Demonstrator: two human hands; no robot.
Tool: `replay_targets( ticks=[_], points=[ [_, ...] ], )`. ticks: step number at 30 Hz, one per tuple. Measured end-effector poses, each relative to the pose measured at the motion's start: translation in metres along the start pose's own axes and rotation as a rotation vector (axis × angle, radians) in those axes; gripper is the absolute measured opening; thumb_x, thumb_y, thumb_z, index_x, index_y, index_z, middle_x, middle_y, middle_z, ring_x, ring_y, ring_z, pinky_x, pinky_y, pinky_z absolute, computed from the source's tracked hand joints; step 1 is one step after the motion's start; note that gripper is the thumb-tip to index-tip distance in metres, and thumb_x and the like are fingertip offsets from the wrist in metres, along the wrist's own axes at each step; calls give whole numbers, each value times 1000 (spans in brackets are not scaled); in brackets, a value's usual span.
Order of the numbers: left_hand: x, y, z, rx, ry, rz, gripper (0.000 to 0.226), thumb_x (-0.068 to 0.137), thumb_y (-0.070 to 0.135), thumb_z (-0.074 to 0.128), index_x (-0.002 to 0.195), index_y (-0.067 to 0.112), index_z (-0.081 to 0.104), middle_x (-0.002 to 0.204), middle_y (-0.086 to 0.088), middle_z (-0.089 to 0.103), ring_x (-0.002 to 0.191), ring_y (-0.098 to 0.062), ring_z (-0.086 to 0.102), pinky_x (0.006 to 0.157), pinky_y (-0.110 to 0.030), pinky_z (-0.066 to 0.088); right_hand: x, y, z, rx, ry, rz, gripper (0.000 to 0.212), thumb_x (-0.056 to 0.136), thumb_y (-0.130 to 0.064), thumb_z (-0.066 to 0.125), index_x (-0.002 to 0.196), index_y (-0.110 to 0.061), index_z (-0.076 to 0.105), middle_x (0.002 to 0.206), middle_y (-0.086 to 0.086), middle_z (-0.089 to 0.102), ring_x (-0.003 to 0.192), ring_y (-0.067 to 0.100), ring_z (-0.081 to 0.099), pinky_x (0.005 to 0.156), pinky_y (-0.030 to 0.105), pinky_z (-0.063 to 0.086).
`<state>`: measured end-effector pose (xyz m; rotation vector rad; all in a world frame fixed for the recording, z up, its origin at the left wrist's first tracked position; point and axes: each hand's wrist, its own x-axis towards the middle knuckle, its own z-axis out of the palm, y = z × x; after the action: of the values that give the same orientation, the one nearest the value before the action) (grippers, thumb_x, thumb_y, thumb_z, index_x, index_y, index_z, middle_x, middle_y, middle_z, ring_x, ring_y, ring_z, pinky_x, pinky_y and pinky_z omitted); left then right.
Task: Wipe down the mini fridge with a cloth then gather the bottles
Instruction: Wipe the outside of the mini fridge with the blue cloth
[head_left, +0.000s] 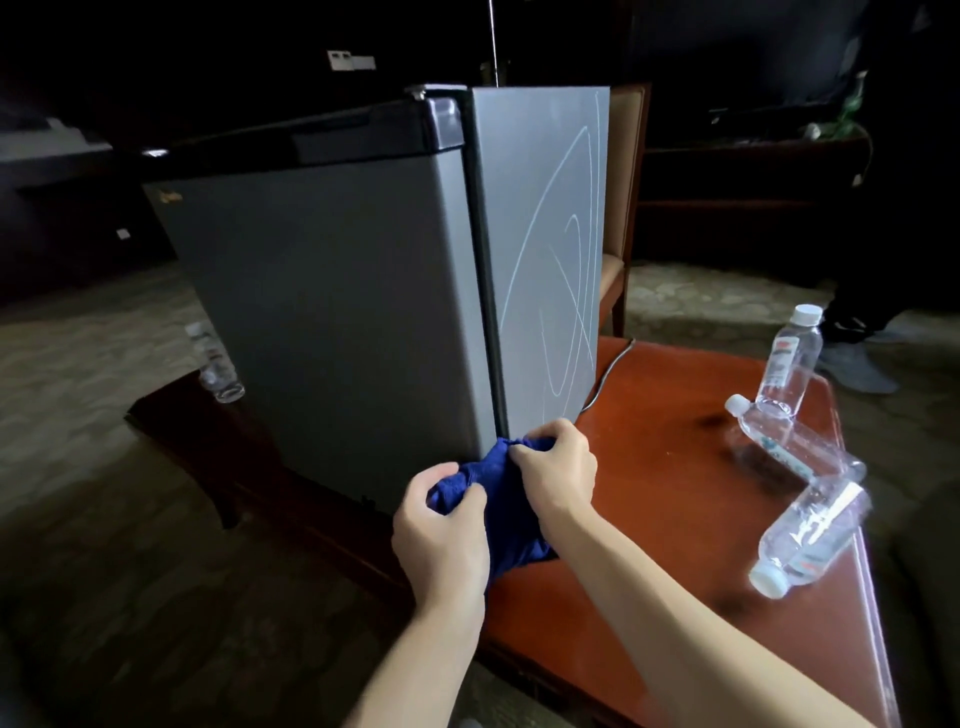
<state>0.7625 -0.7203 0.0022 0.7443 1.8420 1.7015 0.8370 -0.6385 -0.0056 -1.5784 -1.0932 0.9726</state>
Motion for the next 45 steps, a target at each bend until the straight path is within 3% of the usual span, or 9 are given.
replay_targets(
  ticks=[6,11,14,18,25,31,34,40,45],
  points=[
    [4,42,-1,-78,-7,71,27,79,9,70,103,20,69,96,5,69,88,-13,67,79,-32,57,-7,-51,-13,9,41,-187,24,78,-12,66,100,-16,56,85,-7,53,89,17,50,76,29,41],
    [9,80,-1,-170,-2,140,28,78,10,72,103,20,70,96,6,69,88,-10,67,76,-25,53,-7,-102,-23,3,87,-370,23,78,-14,66,99,-14,56,85,-7,54,95,19,49,84,32,42],
    [13,103,-2,-212,-1,170,28,76,10,71,102,20,70,96,4,70,89,-13,67,81,-29,55,-6,-125,-29,51,83,-353,23,78,-17,69,97,-16,57,81,-14,49,94,16,47,79,29,41],
    [17,129,-5,-269,-13,230,29,77,13,72,105,21,70,100,5,70,92,-10,67,85,-32,57,-6,-160,-41,193,75,-344,30,74,-25,77,97,-20,58,92,-5,58,92,15,57,72,27,45],
    [32,189,-4,-304,32,417,27,75,18,71,103,20,71,91,6,70,86,-10,66,85,-38,57,-3,-229,-57,344,-53,-386,38,69,-20,79,101,-20,58,102,4,62,94,22,63,82,44,58],
    [32,176,-1,-411,-6,385,26,76,22,71,102,27,70,98,7,71,92,-9,68,85,-37,58,0,-230,-54,250,-58,-439,28,70,-15,72,88,-26,55,101,3,61,96,24,62,82,47,57],
    [32,172,0,-434,-14,376,26,74,23,73,100,29,70,99,7,71,93,-10,68,85,-38,58,-1,-227,-55,162,-33,-459,28,76,-20,72,97,-20,54,102,4,60,95,22,60,83,43,56],
    [28,153,0,-447,-33,336,26,74,24,75,99,31,71,102,8,71,97,-10,68,87,-38,57,-5,-207,-53,28,13,-565,21,90,-25,62,104,-14,50,92,-2,50,74,7,47,62,25,40],
    [25,137,0,-468,-47,297,24,76,22,76,98,30,71,100,7,72,94,-11,69,85,-39,58,-7,-191,-48,-114,28,-623,13,96,-23,53,100,-13,47,80,-6,43,68,8,44,56,27,35]
  ],
)
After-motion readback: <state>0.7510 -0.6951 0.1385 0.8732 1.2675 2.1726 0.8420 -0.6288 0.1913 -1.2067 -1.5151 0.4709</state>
